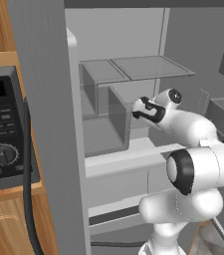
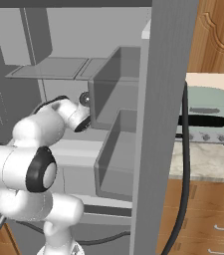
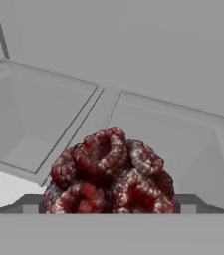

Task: Take the cakes from the fridge and place them on the empty tray on the dining counter.

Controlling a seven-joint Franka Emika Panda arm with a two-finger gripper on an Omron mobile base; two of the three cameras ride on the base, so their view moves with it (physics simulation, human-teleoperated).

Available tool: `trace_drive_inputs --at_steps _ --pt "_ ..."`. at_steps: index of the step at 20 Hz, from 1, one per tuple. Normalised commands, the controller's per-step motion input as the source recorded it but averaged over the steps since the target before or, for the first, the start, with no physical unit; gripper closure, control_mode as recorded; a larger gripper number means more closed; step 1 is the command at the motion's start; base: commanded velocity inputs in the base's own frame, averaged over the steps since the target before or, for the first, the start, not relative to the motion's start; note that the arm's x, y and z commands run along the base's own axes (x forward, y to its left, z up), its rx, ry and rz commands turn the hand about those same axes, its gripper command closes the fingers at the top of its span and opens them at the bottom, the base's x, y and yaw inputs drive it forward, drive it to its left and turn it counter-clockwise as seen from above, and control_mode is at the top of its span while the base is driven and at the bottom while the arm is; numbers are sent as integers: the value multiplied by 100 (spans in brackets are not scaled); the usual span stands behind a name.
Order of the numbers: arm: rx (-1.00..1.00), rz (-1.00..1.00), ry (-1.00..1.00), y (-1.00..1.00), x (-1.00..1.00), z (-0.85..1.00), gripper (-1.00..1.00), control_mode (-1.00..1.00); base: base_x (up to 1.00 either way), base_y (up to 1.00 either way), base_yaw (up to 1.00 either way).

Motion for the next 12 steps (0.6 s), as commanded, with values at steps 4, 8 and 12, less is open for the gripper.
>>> trace_drive_inputs --at_steps 4,8,12 --pt "-2 0 0 0 -100 63 100 -100 0 0 0" --pt "-2 0 1 0 -88 87 100 -100 0 0 0" --pt "-3 0 8 0 -93 81 100 -100 0 0 0"
